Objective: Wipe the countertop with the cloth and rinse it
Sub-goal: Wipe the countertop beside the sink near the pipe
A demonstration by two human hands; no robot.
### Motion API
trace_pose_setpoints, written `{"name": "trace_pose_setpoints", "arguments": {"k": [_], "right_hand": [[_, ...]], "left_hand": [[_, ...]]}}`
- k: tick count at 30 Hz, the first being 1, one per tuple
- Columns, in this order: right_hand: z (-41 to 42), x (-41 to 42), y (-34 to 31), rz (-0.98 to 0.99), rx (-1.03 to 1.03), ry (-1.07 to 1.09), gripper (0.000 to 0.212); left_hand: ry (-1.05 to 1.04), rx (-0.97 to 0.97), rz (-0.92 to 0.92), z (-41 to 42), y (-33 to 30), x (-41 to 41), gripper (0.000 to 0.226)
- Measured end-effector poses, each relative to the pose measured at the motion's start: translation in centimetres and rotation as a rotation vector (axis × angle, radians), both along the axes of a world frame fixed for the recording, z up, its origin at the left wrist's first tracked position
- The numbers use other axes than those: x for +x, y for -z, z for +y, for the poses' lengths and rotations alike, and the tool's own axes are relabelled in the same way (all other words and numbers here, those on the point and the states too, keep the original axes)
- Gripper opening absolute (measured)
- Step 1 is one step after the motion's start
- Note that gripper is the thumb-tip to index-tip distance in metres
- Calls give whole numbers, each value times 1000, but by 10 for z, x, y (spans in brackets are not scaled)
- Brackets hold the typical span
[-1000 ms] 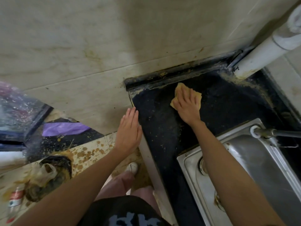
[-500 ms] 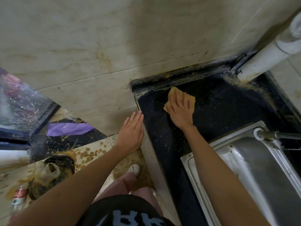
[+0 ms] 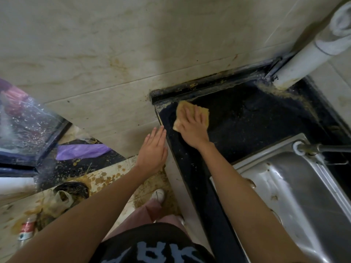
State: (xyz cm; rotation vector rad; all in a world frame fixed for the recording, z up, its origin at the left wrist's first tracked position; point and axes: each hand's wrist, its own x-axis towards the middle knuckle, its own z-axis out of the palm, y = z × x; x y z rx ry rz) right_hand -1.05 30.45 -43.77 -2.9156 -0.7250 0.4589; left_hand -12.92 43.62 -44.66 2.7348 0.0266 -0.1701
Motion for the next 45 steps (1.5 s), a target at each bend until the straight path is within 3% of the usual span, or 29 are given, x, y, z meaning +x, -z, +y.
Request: {"name": "trace_pose_setpoints", "arguments": {"k": [3, 5, 10, 15, 22, 24, 27, 29, 34, 41, 45], "right_hand": [[-5, -37, -1, -43, 21, -292, 53], [-27, -41, 3, -76, 4, -347, 53], [-103, -2, 6, -70, 11, 83, 66], [-92, -12, 2, 25, 32, 361, 54], [-58, -97, 4, -39, 29, -28, 63], [-71, -83, 1, -10, 29, 45, 63], [-85, -51, -1, 10, 84, 358, 61], [-84, -35, -3, 3, 92, 457, 62], [-62, -49, 2, -41, 33, 476, 59], [-44, -105, 13, -176, -10, 190, 60], [-58, -63, 8, -115, -18, 349, 67]], "left_hand": [[2, 16, -8, -1, 2, -1, 65], [10, 34, -9, 0, 2, -3, 70], [14, 17, -57, -1, -4, -7, 69], [31, -24, -59, -8, 3, -19, 65], [38, -46, -22, -13, 6, -26, 66], [45, -48, -29, -10, 1, -23, 64], [113, -38, -43, -4, -4, -16, 57], [173, 4, -43, 5, -6, -6, 57], [273, 88, -30, 22, -7, 20, 61], [240, 34, -43, 17, 4, 20, 59], [249, 13, -49, 22, 4, 21, 59]]}}
